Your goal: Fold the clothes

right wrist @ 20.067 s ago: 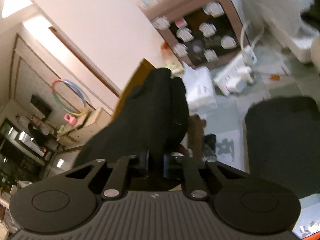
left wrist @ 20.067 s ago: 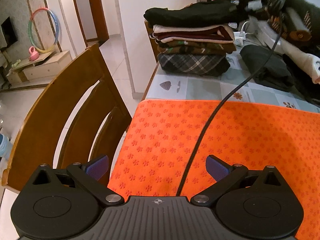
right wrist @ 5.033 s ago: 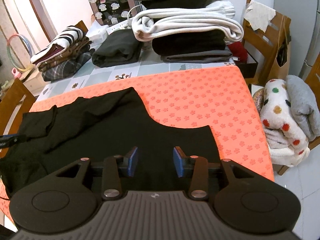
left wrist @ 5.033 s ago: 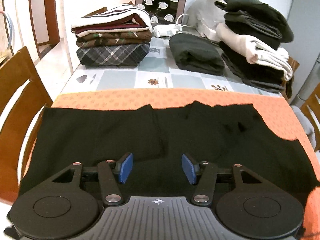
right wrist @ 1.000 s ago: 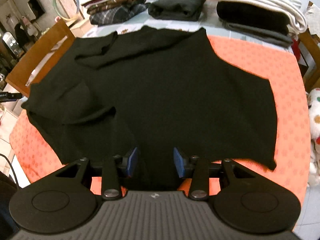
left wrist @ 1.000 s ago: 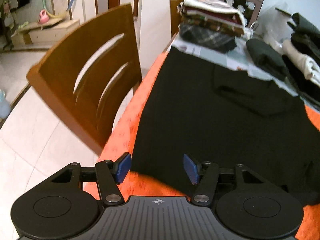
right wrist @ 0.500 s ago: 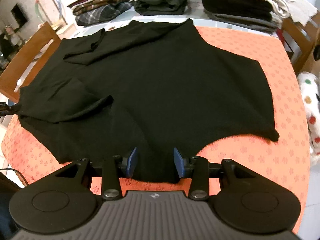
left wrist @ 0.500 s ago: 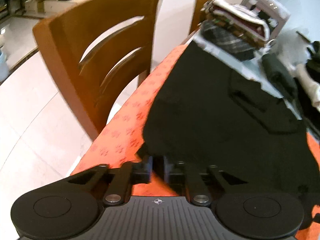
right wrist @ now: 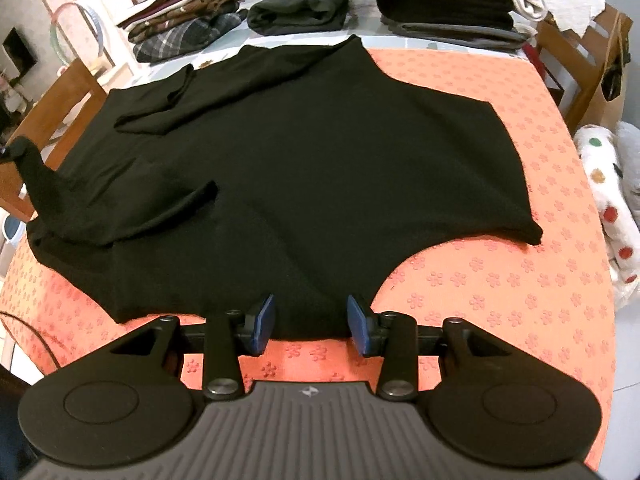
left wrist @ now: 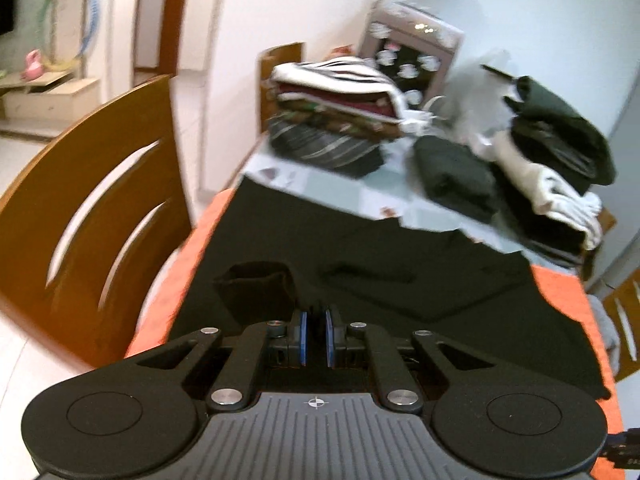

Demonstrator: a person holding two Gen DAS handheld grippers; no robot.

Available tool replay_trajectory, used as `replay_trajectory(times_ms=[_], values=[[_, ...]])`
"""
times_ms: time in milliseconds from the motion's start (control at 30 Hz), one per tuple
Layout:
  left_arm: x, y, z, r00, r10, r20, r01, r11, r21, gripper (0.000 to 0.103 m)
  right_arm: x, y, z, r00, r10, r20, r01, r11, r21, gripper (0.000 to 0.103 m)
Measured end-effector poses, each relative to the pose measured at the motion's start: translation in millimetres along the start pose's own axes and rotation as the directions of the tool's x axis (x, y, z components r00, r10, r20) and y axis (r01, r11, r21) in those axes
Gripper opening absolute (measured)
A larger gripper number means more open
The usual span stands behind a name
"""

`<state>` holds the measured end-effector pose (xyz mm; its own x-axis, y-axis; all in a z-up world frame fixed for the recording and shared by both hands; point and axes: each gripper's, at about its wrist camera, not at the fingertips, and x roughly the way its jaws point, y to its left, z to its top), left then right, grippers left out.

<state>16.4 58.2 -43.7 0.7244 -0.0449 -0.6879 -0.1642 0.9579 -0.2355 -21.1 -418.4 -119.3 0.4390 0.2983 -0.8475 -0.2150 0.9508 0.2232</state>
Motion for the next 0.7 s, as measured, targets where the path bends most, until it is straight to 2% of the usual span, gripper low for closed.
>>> replay_trajectory(times_ms=[133,167,233,300,367,567,700], values=[[12.1,-16.4,8.8,0.998,-0.067,-0.018,0.067,0.997,0.034,0.016,-0.4,-0.2,0.8,1.000,0.000,0.005,0.000,1.000,-0.005,0.046],[14.9,-19.9,9.7,0.996,-0.082,-0.026,0.083,0.996,0.040,0.019,0.1,0.2,1.3,1.000,0.001,0.004,-0.001,1.000,-0.008,0.046],[16.7,-25.7,6.2,0.995,-0.095,-0.032,0.097,0.993,0.063,0.036,1.8,2.0,2.9,1.000,0.004,0.003,-0.004,1.000,-0.016,0.046],[15.6,-30.3,1.5,0.994,-0.105,-0.037,0.108,0.990,0.088,0.043,3.3,4.5,4.6,1.000,0.009,0.002,-0.009,1.000,-0.025,0.046],[11.3,-29.1,-4.8,0.994,-0.103,-0.040,0.107,0.989,0.102,0.045,4.5,6.8,7.0,1.000,0.017,0.002,-0.017,0.999,-0.038,0.046],[-2.8,-4.0,-28.3,0.998,-0.016,-0.056,0.023,0.993,0.114,0.050,11.6,9.5,11.3,0.999,0.022,-0.023,-0.023,0.998,-0.064,0.046],[-10.4,25.3,-47.1,0.993,0.070,-0.094,-0.064,0.996,0.065,0.050,17.0,12.1,11.0,0.999,0.021,-0.044,-0.024,0.997,-0.079,0.046]])
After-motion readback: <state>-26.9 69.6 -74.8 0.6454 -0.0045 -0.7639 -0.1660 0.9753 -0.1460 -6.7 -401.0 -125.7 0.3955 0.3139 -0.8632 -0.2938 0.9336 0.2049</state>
